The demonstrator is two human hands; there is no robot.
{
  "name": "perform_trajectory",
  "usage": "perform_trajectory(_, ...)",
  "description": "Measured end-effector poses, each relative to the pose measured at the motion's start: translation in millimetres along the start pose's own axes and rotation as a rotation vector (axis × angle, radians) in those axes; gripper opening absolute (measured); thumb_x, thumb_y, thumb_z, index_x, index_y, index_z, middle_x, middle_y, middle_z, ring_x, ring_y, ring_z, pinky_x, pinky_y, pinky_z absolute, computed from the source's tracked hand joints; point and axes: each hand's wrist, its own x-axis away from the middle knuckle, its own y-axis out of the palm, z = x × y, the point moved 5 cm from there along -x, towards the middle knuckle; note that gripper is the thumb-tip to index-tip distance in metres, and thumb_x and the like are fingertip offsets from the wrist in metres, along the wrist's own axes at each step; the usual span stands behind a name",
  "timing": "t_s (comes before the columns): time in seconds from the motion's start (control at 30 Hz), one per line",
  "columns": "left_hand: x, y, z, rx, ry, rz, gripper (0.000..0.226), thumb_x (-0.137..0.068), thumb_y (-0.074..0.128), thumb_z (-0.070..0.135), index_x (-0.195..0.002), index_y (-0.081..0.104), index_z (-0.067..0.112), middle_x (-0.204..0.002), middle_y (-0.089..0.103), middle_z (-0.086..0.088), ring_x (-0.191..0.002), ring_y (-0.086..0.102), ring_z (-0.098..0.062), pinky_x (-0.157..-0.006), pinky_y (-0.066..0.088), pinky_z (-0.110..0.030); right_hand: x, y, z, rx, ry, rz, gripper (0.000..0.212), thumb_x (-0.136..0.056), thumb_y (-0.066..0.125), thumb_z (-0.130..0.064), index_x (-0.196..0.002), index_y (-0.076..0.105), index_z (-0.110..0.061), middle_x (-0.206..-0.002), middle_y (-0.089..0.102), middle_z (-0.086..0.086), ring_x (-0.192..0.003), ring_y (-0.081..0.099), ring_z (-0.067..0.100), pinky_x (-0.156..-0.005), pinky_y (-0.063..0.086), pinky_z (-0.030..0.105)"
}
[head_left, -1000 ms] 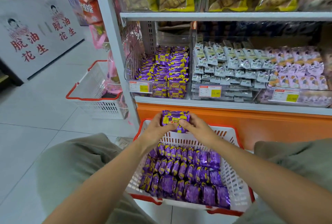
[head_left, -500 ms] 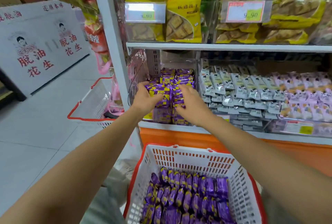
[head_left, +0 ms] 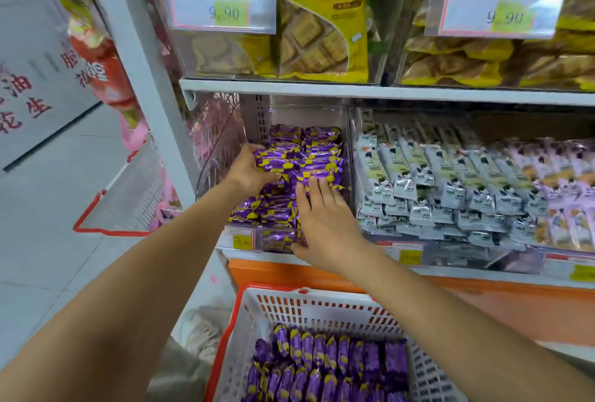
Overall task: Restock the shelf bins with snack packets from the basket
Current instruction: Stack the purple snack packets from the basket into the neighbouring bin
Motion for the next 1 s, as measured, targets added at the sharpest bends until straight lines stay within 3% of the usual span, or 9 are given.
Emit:
perform_trajectory(0.1, -8.9, 5.8, -3.4, -0.007, 0.011, -0.056, 0.07, -0.077, 0.072, -0.011, -0.137, 0.037, 0.001, -0.105, 0.054, -0.007, -0.094, 0.049, -0.015, -0.068, 0.044, -0.016, -2.7, 1.9, 0.5, -0.009, 0.001, 0.01, 0.1, -0.091, 0.052, -0.052, -0.152, -0.009, -0.001, -0.158, -0.01, 0.028, -0.147, -0.008, 0.042, -0.121, 0.003, 0.051)
perform_trajectory(0.17, -13.7, 10.4, -4.7, -0.019, 0.024, -0.061, 0.073, -0.077, 0.073, -0.009, -0.14, 0.039, 0.006, -0.125, 0.054, -0.014, -0.104, 0.049, -0.017, -0.079, 0.046, -0.021, -4.6, 3.1, 1.0, -0.025, 0.008, 0.027, 0.099, -0.092, 0.053, -0.05, -0.152, -0.009, -0.001, -0.158, -0.01, 0.027, -0.147, -0.009, 0.041, -0.121, 0.001, 0.051)
perform_trajectory(0.3, -20.2, 9.4, -4.4, -0.156, 0.05, -0.033, 0.082, -0.077, 0.079, 0.004, -0.146, 0.039, 0.022, -0.148, 0.029, -0.015, -0.133, 0.039, -0.028, -0.108, 0.038, -0.031, -4.9, 5.3, 0.8, -0.091, 0.037, 0.058, 0.098, -0.091, 0.055, -0.045, -0.152, -0.009, -0.003, -0.157, -0.016, 0.027, -0.145, -0.018, 0.042, -0.12, -0.004, 0.051)
perform_trajectory(0.37, -21.1, 7.2, -6.0, -0.111, 0.068, -0.022, 0.085, -0.076, 0.079, 0.001, -0.148, 0.036, 0.021, -0.145, 0.032, -0.004, -0.128, 0.042, -0.021, -0.102, 0.04, -0.026, -5.1, 5.6, 0.5, -0.108, 0.057, 0.077, 0.099, -0.09, 0.056, -0.045, -0.152, -0.008, -0.003, -0.156, -0.017, 0.028, -0.144, -0.02, 0.043, -0.118, -0.006, 0.055)
perform_trajectory(0.43, -19.9, 6.7, -8.9, -0.046, 0.057, -0.013, 0.087, -0.074, 0.079, -0.002, -0.146, 0.036, 0.019, -0.129, 0.042, 0.001, -0.119, 0.047, -0.017, -0.098, 0.044, -0.029, -7.0, 6.8, 0.7, -0.104, 0.075, 0.07, 0.102, -0.089, 0.056, -0.048, -0.152, -0.01, -0.002, -0.157, -0.015, 0.027, -0.145, -0.019, 0.042, -0.117, -0.006, 0.059)
perform_trajectory(0.57, -23.3, 10.6, -22.6, 0.022, 0.042, 0.028, 0.081, -0.066, 0.086, 0.001, -0.137, 0.048, 0.014, -0.128, 0.056, -0.005, -0.118, 0.056, -0.025, -0.101, 0.048, -0.045, -9.7, 9.1, 1.7, -0.088, 0.086, 0.043, 0.106, -0.088, 0.057, -0.05, -0.151, -0.012, -0.001, -0.157, -0.015, 0.028, -0.145, -0.018, 0.043, -0.117, -0.006, 0.059)
perform_trajectory(0.8, -17.2, 12.1, -21.3, -0.09, 0.047, 0.137, 0.071, -0.073, 0.084, 0.022, -0.136, 0.052, 0.027, -0.131, 0.056, -0.005, -0.117, 0.055, -0.023, -0.101, 0.047, -0.038, -9.8, 10.0, 1.4, -0.076, 0.087, 0.048, 0.105, -0.089, 0.058, -0.048, -0.151, -0.011, -0.001, -0.156, -0.016, 0.028, -0.144, -0.019, 0.043, -0.117, -0.007, 0.058)
perform_trajectory(1.0, -9.2, 14.5, -18.3, -0.083, -0.029, 0.188, 0.077, -0.073, 0.085, 0.02, -0.139, 0.046, 0.014, -0.114, 0.063, -0.01, -0.107, 0.061, -0.027, -0.094, 0.049, -0.038, -9.2, 10.5, 1.3, -0.066, 0.084, 0.052, 0.104, -0.09, 0.056, -0.049, -0.151, -0.012, 0.0, -0.156, -0.017, 0.029, -0.144, -0.019, 0.044, -0.117, -0.006, 0.059)
